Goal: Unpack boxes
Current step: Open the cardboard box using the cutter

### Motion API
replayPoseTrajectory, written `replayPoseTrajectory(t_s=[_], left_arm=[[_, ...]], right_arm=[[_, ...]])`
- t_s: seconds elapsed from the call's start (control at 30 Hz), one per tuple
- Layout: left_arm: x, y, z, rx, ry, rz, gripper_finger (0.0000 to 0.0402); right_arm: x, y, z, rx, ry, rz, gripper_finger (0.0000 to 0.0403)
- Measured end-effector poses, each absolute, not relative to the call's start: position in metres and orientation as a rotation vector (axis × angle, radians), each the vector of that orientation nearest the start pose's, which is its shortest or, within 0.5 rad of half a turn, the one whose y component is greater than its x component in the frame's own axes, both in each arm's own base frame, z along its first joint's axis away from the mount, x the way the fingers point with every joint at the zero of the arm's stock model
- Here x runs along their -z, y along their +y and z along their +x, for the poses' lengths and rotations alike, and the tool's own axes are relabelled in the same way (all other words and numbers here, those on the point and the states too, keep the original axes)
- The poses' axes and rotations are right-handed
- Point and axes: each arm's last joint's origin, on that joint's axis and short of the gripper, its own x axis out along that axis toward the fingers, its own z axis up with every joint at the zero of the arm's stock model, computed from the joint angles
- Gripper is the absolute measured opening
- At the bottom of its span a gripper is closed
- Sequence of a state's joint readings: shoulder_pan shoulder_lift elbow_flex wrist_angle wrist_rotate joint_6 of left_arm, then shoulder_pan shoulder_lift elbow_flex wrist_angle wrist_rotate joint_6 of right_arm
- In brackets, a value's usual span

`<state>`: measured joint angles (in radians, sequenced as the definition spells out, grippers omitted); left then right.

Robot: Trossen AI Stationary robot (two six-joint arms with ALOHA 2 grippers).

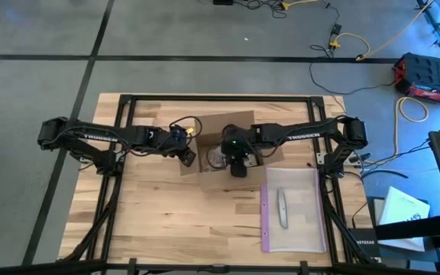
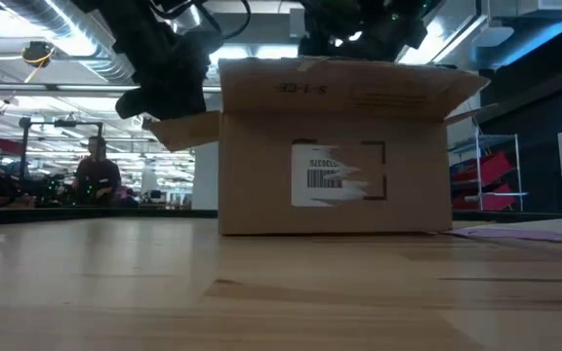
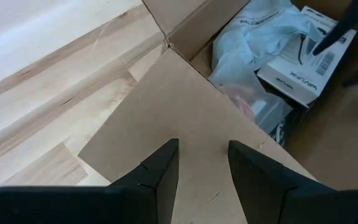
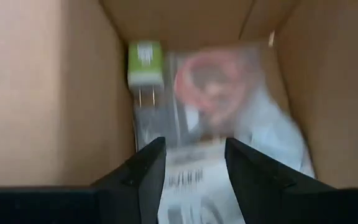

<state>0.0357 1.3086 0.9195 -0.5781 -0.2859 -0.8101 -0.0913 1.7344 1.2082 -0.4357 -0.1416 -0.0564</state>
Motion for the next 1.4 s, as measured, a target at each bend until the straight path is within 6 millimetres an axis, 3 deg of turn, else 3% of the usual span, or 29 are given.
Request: replayPoseTrajectory(t_s=[0.2,0.4,0.53,0.83,1.07,1.4], left_arm=[[-0.24,0.012,0.254,-0.654,0.789,-0.589,0.0127],[-0.215,-0.001,0.249,-0.566,0.832,-0.469,0.0127],[-0.204,-0.007,0.251,-0.497,0.752,-0.454,0.0127],[-0.191,-0.016,0.251,-0.408,0.671,-0.403,0.0127],[-0.184,-0.022,0.249,-0.324,0.643,-0.264,0.0116],[-0.188,-0.022,0.253,-0.341,0.492,-0.31,0.0045]], right_arm=[[-0.217,-0.028,0.367,-0.094,0.855,0.024,0.0142],[-0.221,-0.022,0.373,-0.125,0.776,-0.057,0.0117],[-0.216,-0.023,0.38,-0.134,0.742,-0.092,0.0098],[-0.199,-0.023,0.39,-0.184,0.731,-0.114,0.0006],[-0.201,-0.021,0.393,-0.252,0.678,-0.116,0.0002],[-0.205,-0.021,0.397,-0.268,0.619,-0.068,0.0]])
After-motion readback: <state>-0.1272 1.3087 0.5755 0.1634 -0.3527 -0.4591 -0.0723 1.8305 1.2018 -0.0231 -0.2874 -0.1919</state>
